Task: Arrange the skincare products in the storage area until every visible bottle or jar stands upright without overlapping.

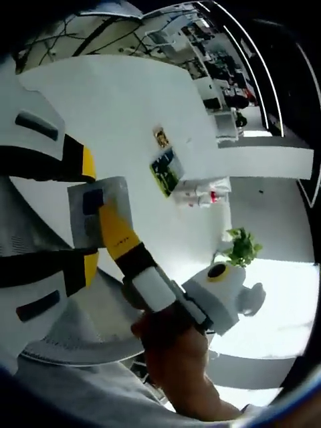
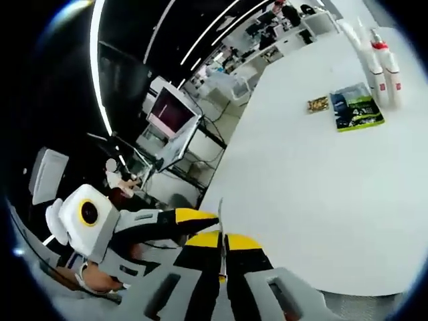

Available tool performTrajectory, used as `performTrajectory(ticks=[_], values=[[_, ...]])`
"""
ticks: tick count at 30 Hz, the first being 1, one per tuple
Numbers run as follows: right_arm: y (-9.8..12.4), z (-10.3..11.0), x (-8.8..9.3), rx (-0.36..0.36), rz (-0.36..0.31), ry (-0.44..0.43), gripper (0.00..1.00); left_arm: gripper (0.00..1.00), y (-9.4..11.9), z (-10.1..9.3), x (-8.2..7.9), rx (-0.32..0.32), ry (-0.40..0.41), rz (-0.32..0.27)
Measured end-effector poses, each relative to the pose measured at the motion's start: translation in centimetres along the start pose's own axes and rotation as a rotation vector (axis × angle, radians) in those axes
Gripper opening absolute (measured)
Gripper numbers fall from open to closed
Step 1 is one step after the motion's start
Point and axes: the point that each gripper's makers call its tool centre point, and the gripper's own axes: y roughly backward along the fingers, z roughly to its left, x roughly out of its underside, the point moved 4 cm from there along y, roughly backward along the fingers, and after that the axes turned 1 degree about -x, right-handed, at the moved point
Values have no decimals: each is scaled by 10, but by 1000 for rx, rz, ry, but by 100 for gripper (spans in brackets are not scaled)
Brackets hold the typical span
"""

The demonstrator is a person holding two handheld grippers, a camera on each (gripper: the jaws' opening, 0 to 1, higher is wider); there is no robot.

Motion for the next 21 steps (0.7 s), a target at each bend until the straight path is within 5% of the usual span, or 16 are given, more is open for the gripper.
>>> performTrajectory(ticks=[6,10,12,14,18,21], values=[[10,-5,0,-32,44,34,0,47,2,1,12,58,80,-18],[20,-3,-2,-113,82,46,0,45,8,2,9,218,394,-157],[24,3,-2,-193,108,26,0,41,12,-1,7,319,469,-192],[27,14,0,-290,150,26,0,36,15,-5,-1,398,438,-230],[29,22,-1,-373,170,1,0,28,17,-15,-5,531,516,-239],[28,23,-5,-390,158,8,0,18,15,-8,-3,485,490,-254]])
